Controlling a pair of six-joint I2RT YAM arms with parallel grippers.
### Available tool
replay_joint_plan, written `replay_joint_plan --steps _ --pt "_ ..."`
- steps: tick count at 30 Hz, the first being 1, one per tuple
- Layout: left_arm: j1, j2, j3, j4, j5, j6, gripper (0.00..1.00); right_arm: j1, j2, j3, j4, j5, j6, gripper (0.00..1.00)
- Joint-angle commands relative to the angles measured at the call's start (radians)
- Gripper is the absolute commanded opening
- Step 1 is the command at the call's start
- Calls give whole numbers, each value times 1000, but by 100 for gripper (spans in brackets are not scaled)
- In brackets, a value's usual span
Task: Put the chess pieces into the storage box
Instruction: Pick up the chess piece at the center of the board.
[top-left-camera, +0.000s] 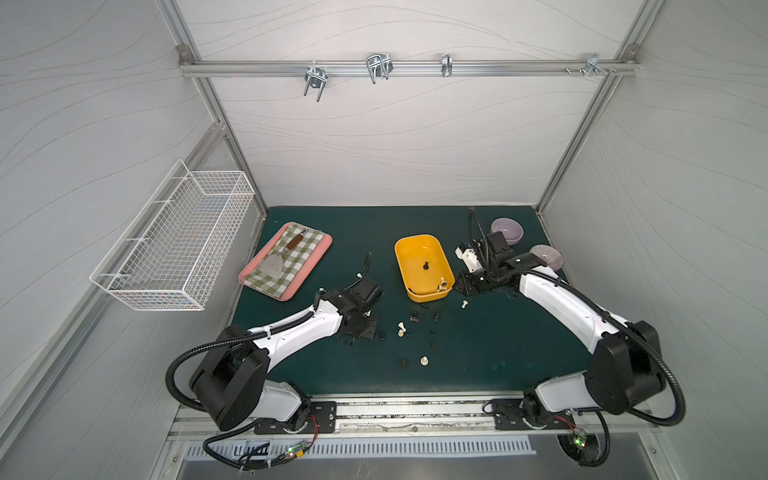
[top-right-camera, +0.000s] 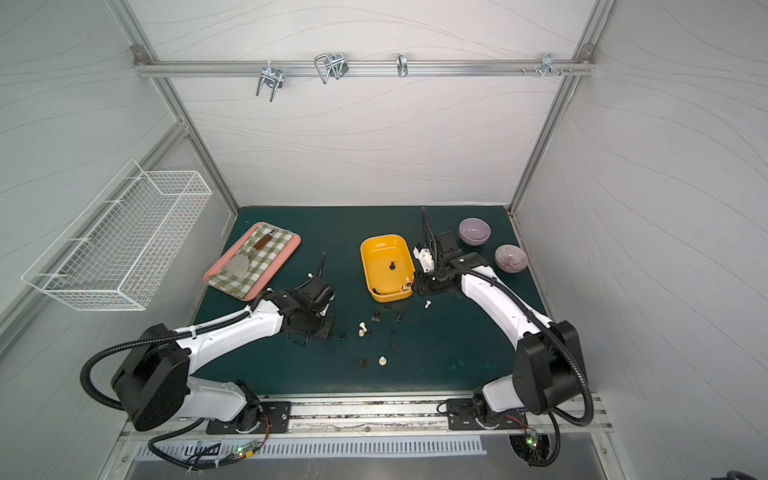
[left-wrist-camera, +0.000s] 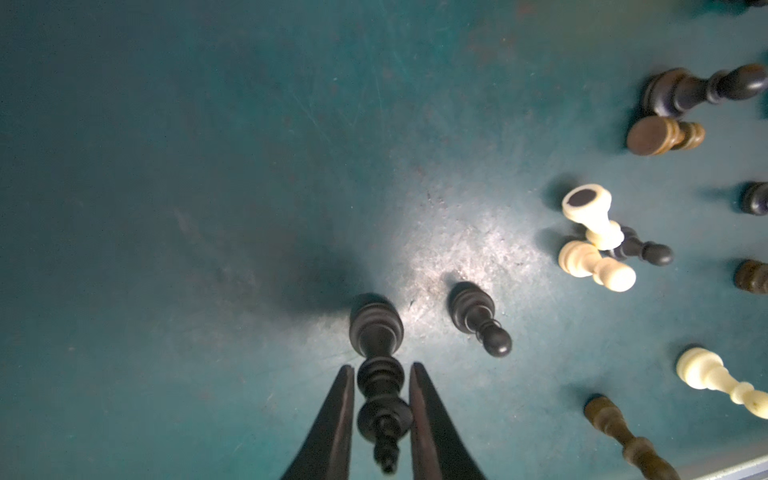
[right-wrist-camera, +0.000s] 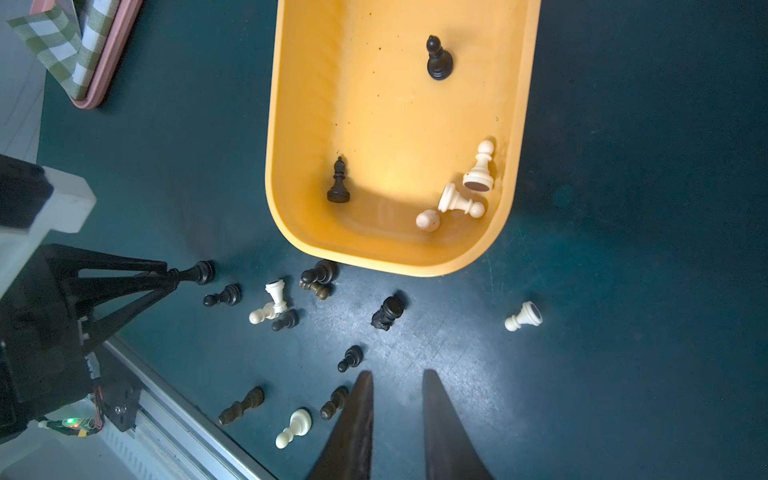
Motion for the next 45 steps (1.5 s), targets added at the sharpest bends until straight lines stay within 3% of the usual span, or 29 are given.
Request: replay_joint_plan --steps 1,22,45 --pt "-2 8 34 21 -14 5 23 -4 -27 -10 -21 -6 -1 24" --pt "-3 -1 59 3 -25 33 14 -4 -46 -22 -26 4 8 24" --pt "30 85 354 -24 -2 162 14 -4 -108 -61 -32 12 45 24"
